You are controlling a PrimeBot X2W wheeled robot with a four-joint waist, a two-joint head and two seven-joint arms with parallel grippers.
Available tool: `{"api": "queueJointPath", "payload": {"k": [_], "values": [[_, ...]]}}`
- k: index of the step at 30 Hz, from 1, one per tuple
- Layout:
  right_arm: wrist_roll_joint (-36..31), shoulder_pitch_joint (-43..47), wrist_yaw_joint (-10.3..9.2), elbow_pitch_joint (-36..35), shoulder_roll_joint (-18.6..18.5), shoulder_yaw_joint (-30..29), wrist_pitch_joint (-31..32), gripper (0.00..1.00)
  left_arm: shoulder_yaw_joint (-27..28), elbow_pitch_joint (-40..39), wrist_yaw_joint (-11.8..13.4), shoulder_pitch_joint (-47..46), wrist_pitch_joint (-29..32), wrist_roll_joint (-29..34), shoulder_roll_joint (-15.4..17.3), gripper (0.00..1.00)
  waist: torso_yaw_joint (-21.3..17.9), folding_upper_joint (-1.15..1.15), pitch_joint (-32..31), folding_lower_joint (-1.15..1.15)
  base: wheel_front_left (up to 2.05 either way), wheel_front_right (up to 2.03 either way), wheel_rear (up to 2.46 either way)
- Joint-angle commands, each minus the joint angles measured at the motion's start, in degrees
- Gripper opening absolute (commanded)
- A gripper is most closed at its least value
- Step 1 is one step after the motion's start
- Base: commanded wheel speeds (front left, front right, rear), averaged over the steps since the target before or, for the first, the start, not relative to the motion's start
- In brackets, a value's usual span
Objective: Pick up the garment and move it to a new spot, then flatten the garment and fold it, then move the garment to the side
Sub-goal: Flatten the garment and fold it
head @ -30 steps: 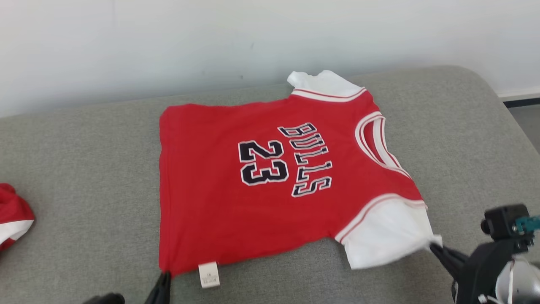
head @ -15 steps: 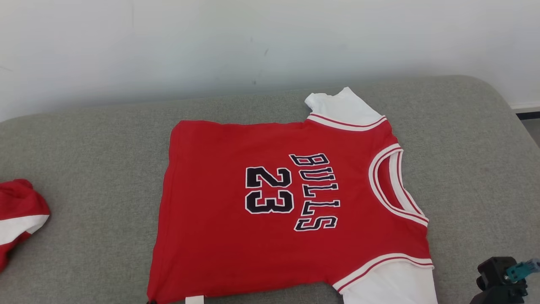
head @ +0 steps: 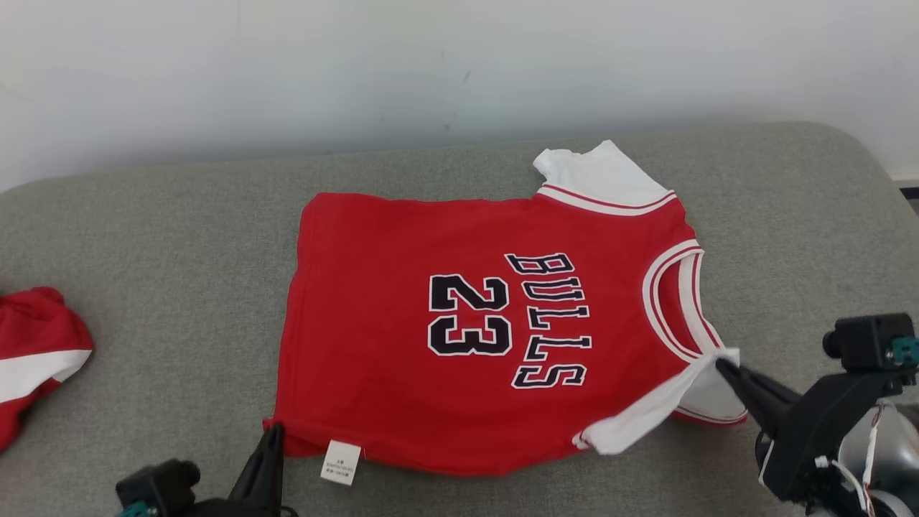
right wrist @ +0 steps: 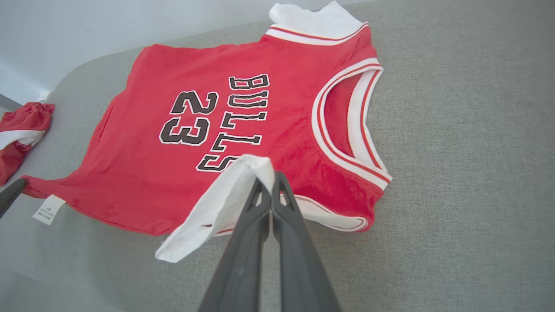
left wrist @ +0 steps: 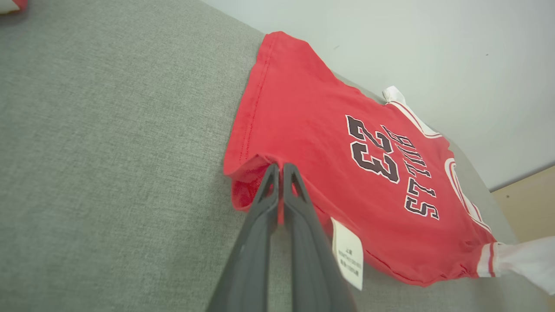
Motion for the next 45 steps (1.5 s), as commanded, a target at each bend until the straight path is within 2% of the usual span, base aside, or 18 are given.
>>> {"api": "queueJointPath", "payload": {"k": [1, 12, 17, 30, 31, 32, 33, 34, 40, 45], "values": [[-0.37, -2.72, -0.13, 2.04, -1.32, 0.52, -3.46, 0.00, -0.33, 1.13, 0.40, -2.72, 0.69, 1.02, -0.06, 0.00, 0.62, 0.00, 0.89, 0.00, 0.00, 0.00, 0.00], [-1.94, -15.30, -0.13, 16.99, -4.31, 6.06, -18.39, 0.00, -2.22, 12.82, 1.68, -17.14, 0.61, 5.41, -2.08, 0.00, 1.24, 0.00, 4.42, 0.00, 0.00, 0.00, 0.00], [-2.38, -19.90, -0.13, 22.32, -4.12, 7.22, -24.81, 0.00, -3.07, 18.00, 1.03, -21.34, -0.49, 7.04, -3.01, 0.00, 1.08, 0.00, 6.24, 0.00, 0.00, 0.00, 0.00], [-3.55, -26.02, -0.13, 31.33, -5.59, 10.89, -32.37, 0.00, -3.93, 24.42, -1.18, -25.52, -3.22, 7.30, -4.45, 0.00, 1.40, 0.00, 8.65, 0.00, 0.00, 0.00, 0.00], [-3.67, -26.24, -0.13, 31.80, -5.31, 10.73, -33.17, 0.00, -4.10, 24.95, -1.09, -25.71, -3.40, 7.65, -4.37, 0.20, 1.35, 0.00, 8.64, 0.00, 0.00, 0.00, 0.00], [-4.20, -26.46, -0.13, 32.34, -5.21, 10.61, -34.21, 0.22, -4.19, 25.39, -1.06, -25.95, -3.65, 7.89, -4.37, 0.87, 1.32, 0.00, 8.59, 0.00, 0.00, 0.00, 0.00], [-4.57, -26.57, -0.13, 32.94, -5.12, 10.79, -35.11, 0.59, -4.29, 25.91, -1.05, -26.20, -3.86, 8.09, -4.36, 1.00, 1.29, 0.00, 8.50, 0.00, 0.00, 0.00, 0.00], [-4.75, -26.75, -0.13, 33.51, -4.91, 11.07, -36.02, 1.00, -4.48, 26.45, -1.03, -26.40, -4.25, 8.38, -4.33, 1.00, 1.26, 0.00, 8.34, 0.00, 0.00, 0.00, 0.00], [-3.65, -26.32, -0.13, 35.50, -4.00, 11.39, -38.08, 1.00, -6.38, 28.37, -0.18, -25.25, -6.34, 11.55, -3.46, 1.00, 1.23, 0.00, 6.33, 0.00, 0.00, 0.00, 0.00], [-3.63, -22.81, -0.13, 36.11, -3.11, 8.07, -33.87, 1.00, -10.53, 27.96, 2.56, -23.21, -5.74, 16.66, -1.91, 1.00, 0.95, 0.00, 4.64, 0.00, 0.00, 0.00, 0.00]]}}
